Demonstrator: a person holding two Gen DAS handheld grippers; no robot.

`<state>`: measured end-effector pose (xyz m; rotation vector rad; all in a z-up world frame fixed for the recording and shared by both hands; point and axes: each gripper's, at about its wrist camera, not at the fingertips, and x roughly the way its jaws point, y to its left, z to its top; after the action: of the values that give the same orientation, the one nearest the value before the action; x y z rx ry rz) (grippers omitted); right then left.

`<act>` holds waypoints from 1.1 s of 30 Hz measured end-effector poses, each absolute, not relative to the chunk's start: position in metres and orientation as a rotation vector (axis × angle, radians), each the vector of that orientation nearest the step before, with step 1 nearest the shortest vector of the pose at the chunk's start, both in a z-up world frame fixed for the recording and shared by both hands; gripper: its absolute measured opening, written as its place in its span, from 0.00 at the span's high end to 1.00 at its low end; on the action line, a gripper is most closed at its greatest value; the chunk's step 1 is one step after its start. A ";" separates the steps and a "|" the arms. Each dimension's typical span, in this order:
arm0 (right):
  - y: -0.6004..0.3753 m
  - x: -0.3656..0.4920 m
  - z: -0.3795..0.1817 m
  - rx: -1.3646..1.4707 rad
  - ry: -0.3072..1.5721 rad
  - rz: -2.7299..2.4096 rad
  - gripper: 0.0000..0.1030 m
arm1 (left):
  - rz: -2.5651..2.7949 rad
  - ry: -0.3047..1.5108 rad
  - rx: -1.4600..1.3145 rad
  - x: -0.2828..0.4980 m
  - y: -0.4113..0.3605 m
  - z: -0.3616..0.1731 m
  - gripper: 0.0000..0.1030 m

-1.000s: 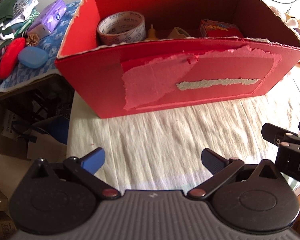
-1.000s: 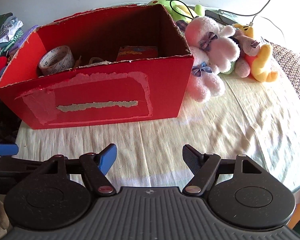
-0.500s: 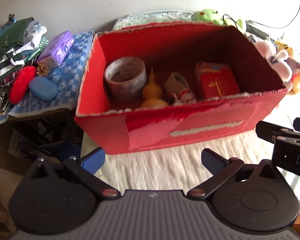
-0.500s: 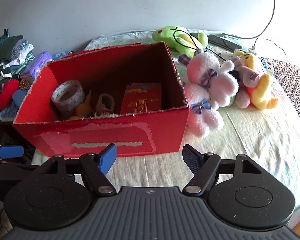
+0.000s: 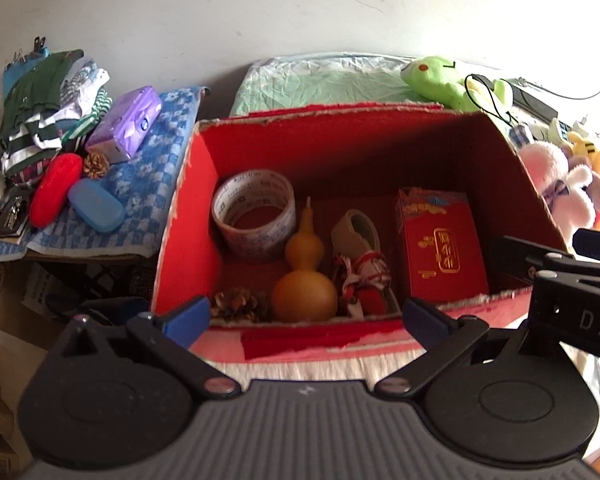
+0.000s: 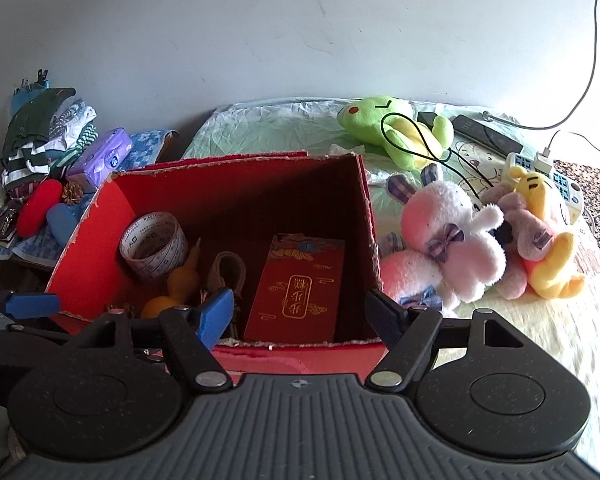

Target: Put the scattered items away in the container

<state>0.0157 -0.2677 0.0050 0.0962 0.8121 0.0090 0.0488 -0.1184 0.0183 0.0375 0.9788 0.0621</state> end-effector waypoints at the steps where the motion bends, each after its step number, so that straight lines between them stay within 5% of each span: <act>1: -0.271 0.019 0.006 0.094 0.812 0.014 0.27 | 0.078 0.978 0.032 0.051 -0.119 0.020 0.01; 33: -0.272 0.093 -0.007 0.107 0.920 0.204 0.19 | 0.309 1.079 0.035 0.101 -0.106 0.007 0.00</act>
<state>0.0926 -0.2716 -0.0066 0.1073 0.9197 0.2043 0.1010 -0.1065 0.0070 0.0350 1.0788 0.3093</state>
